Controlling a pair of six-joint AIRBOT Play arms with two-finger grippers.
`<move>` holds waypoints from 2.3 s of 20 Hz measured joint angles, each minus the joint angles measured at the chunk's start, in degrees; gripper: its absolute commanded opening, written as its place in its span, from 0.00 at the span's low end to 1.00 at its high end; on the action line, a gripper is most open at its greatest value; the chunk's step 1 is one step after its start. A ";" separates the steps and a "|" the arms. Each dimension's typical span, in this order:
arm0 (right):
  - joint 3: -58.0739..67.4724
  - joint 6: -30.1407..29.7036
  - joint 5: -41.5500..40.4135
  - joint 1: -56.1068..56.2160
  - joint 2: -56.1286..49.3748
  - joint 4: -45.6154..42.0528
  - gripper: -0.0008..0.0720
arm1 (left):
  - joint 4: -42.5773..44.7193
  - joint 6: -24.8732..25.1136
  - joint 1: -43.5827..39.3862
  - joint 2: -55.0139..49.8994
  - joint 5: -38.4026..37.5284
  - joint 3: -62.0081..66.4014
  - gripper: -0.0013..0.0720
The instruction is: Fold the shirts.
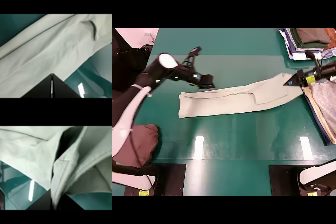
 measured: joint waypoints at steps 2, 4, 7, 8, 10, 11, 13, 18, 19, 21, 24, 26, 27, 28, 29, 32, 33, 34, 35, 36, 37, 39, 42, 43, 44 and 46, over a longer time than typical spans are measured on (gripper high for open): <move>3.93 2.01 0.55 2.86 2.25 0.09 0.03 | 0.02 -0.94 -3.37 -4.76 0.63 4.17 0.06; 8.11 3.69 0.66 6.03 4.04 0.09 0.03 | 0.04 -1.49 -6.43 -9.18 0.98 7.21 0.06; 14.12 5.84 0.68 11.41 5.44 0.11 0.03 | -0.48 -2.12 -10.23 -14.12 2.36 9.81 0.06; 15.52 6.14 0.42 13.16 5.62 0.13 0.03 | -0.70 -2.25 -11.13 -15.15 2.97 10.25 0.06; 17.31 6.69 -0.37 16.70 5.95 0.13 0.03 | -1.14 -2.49 -12.57 -16.85 4.11 10.78 0.06; 17.57 6.95 -0.68 18.25 5.99 0.13 0.03 | -1.36 -2.54 -13.03 -17.35 4.57 10.95 0.06; 17.42 7.21 -1.53 21.14 6.12 0.11 0.03 | -1.53 -2.67 -13.49 -18.03 5.44 11.15 0.06; 17.00 6.56 -4.04 26.32 6.19 0.07 0.03 | -1.09 -2.67 -13.92 -18.49 5.73 11.32 0.06; 17.00 6.43 -4.46 27.04 6.21 0.07 0.03 | -0.11 -2.67 -13.62 -18.21 4.83 11.32 0.06; 17.00 5.99 -4.98 28.13 6.19 0.02 0.03 | 3.10 -2.86 -12.37 -16.87 3.17 11.32 0.06; 17.00 4.92 -5.55 29.68 6.12 0.00 0.03 | 9.51 -3.61 -9.27 -13.03 -0.74 11.34 0.06; 17.00 4.50 -6.38 31.01 5.97 0.00 0.03 | 14.69 -3.82 -5.86 -9.38 -3.93 11.32 0.06; 17.00 4.31 -6.99 31.93 5.79 0.00 0.03 | 16.85 -3.89 -3.93 -7.39 -5.18 11.34 0.06; 17.03 4.00 -7.72 33.14 5.44 0.07 0.03 | 19.06 -3.96 -1.60 -5.14 -6.40 11.34 0.06; 17.03 3.82 -8.83 34.77 4.81 0.07 0.03 | 20.74 -3.98 0.68 -3.06 -7.48 11.32 0.06; 17.00 2.73 -14.75 41.68 1.27 0.11 0.22 | 23.76 -4.00 7.80 3.56 -9.25 11.34 0.06; 17.00 2.03 -17.81 44.30 -0.31 0.17 0.53 | 24.35 -4.02 10.01 5.70 -9.64 11.34 0.06; 17.03 1.33 -21.40 47.19 -2.14 0.31 0.77 | 24.63 -4.02 11.98 7.67 -9.92 11.34 0.06; 17.00 0.66 -24.70 49.75 -3.87 0.35 0.90 | 24.98 -4.02 13.68 9.27 -10.14 11.34 0.06; 17.00 0.13 -27.96 52.22 -5.62 0.28 0.90 | 25.24 -4.02 15.19 10.69 -10.32 11.34 0.06; 17.00 -0.20 -30.23 54.05 -6.86 0.17 0.85 | 25.51 -4.04 16.63 12.09 -10.47 11.34 0.06; 17.00 -0.66 -32.59 56.11 -8.15 -0.61 0.83 | 25.64 -4.04 18.29 14.08 -11.04 11.34 0.06; 16.74 -0.31 -29.29 55.01 -7.41 -6.01 0.83 | 25.59 -4.04 19.54 15.58 -12.11 11.34 0.06; 16.13 0.09 -26.88 53.59 -6.58 -8.26 0.83 | 25.53 -4.04 19.76 15.85 -12.50 11.34 0.06; 15.04 0.48 -24.79 51.87 -5.62 -9.99 0.83 | 25.31 -4.04 19.89 16.04 -12.85 11.34 0.06; 11.13 1.11 -21.05 47.36 -3.32 -12.26 0.83 | 24.79 -4.04 20.06 16.26 -13.62 11.34 0.06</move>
